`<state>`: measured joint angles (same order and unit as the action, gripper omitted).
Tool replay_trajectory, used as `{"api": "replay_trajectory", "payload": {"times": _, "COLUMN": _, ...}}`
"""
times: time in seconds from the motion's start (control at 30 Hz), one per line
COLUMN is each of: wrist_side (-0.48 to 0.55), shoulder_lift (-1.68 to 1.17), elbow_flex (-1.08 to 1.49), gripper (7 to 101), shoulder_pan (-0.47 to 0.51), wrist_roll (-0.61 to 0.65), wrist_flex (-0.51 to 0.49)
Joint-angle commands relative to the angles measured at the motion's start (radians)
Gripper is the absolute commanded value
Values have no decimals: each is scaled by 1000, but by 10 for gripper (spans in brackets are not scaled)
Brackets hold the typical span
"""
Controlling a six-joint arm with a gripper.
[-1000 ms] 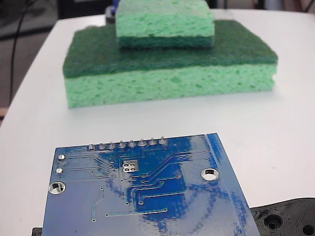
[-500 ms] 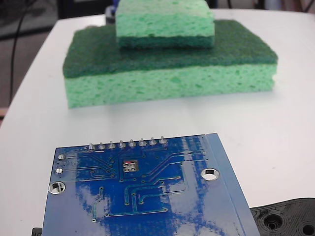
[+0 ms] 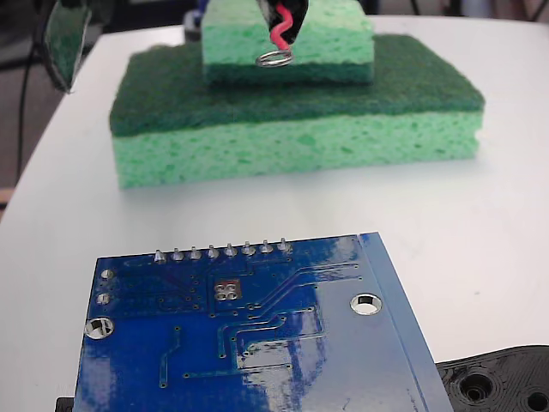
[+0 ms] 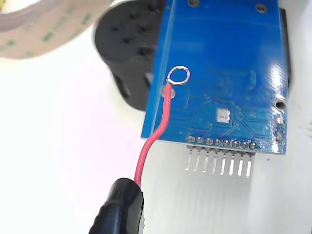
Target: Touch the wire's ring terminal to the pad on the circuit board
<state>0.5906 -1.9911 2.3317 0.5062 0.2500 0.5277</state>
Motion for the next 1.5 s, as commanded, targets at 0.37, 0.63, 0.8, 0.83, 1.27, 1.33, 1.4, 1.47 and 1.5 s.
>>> {"api": "replay_trajectory", "payload": {"times": 0.37, "wrist_side": 78, "shoulder_lift": 176, "elbow_flex": -120, "gripper": 1003, "shoulder_pan": 35, "wrist_roll": 92, "wrist_flex": 12}}
{"api": "replay_trajectory", "payload": {"times": 0.63, "wrist_side": 92, "shoulder_lift": 230, "elbow_flex": -166, "gripper": 1003, "shoulder_pan": 55, "wrist_roll": 126, "wrist_flex": 46}}
{"api": "replay_trajectory", "payload": {"times": 0.8, "wrist_side": 112, "shoulder_lift": 233, "elbow_flex": -175, "gripper": 1003, "shoulder_pan": 84, "wrist_roll": 143, "wrist_flex": 74}}
{"api": "replay_trajectory", "payload": {"times": 0.83, "wrist_side": 114, "shoulder_lift": 235, "elbow_flex": -176, "gripper": 1003, "shoulder_pan": 87, "wrist_roll": 147, "wrist_flex": 78}}
{"api": "replay_trajectory", "payload": {"times": 1.27, "wrist_side": 103, "shoulder_lift": 245, "elbow_flex": -158, "gripper": 1003, "shoulder_pan": 72, "wrist_roll": 127, "wrist_flex": 49}}
{"api": "replay_trajectory", "payload": {"times": 1.33, "wrist_side": 100, "shoulder_lift": 249, "elbow_flex": -158, "gripper": 1003, "shoulder_pan": 67, "wrist_roll": 123, "wrist_flex": 41}}
{"api": "replay_trajectory", "payload": {"times": 1.4, "wrist_side": 100, "shoulder_lift": 255, "elbow_flex": -158, "gripper": 1003, "shoulder_pan": 66, "wrist_roll": 121, "wrist_flex": 38}}
{"api": "replay_trajectory", "payload": {"times": 1.47, "wrist_side": 100, "shoulder_lift": 259, "elbow_flex": -156, "gripper": 1003, "shoulder_pan": 64, "wrist_roll": 120, "wrist_flex": 31}}
{"api": "replay_trajectory", "payload": {"times": 1.5, "wrist_side": 100, "shoulder_lift": 262, "elbow_flex": -155, "gripper": 1003, "shoulder_pan": 63, "wrist_roll": 118, "wrist_flex": 29}}
